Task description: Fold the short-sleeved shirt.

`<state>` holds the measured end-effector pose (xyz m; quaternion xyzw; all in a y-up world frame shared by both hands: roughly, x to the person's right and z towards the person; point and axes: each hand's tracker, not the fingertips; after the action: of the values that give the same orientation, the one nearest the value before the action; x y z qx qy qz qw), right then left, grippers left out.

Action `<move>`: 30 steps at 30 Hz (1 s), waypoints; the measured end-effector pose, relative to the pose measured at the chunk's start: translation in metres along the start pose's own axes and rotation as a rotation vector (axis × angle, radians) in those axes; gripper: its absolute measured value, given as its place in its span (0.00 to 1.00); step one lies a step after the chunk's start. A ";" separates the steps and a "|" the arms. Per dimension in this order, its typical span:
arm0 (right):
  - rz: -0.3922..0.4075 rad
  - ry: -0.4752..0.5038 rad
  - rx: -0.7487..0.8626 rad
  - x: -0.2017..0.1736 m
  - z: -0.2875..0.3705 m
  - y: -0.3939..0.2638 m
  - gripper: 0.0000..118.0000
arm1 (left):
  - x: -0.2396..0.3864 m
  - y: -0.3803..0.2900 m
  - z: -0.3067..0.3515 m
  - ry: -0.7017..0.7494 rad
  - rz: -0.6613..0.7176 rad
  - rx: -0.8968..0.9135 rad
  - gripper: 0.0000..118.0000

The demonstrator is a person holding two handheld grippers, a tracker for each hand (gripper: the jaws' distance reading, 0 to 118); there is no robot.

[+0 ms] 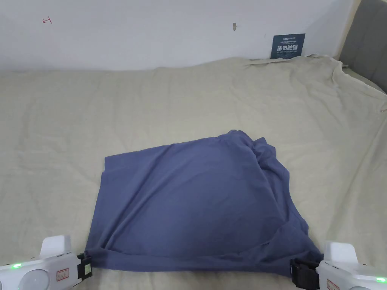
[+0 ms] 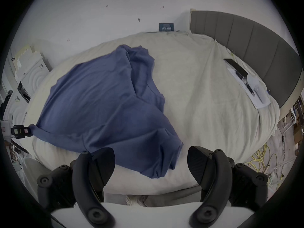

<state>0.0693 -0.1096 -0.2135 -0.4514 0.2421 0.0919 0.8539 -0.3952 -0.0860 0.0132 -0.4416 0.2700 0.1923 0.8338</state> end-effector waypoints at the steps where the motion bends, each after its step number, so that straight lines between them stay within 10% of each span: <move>1: -0.001 0.007 -0.002 0.000 -0.001 -0.001 0.78 | 0.000 0.000 0.000 0.001 0.000 -0.001 0.06; 4: 0.011 0.024 -0.011 -0.003 0.000 0.003 0.58 | 0.000 -0.001 -0.001 0.000 -0.002 -0.003 0.06; 8: 0.034 0.040 -0.017 -0.003 0.000 -0.001 0.04 | -0.002 -0.001 -0.004 -0.003 0.007 -0.003 0.06; 30: 0.096 0.122 0.304 -0.003 0.016 0.128 0.02 | -0.003 0.074 0.013 -0.041 0.008 0.130 0.06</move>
<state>0.0241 -0.0229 -0.2981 -0.3100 0.3258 0.0673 0.8906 -0.4349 -0.0358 -0.0256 -0.3812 0.2666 0.1867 0.8653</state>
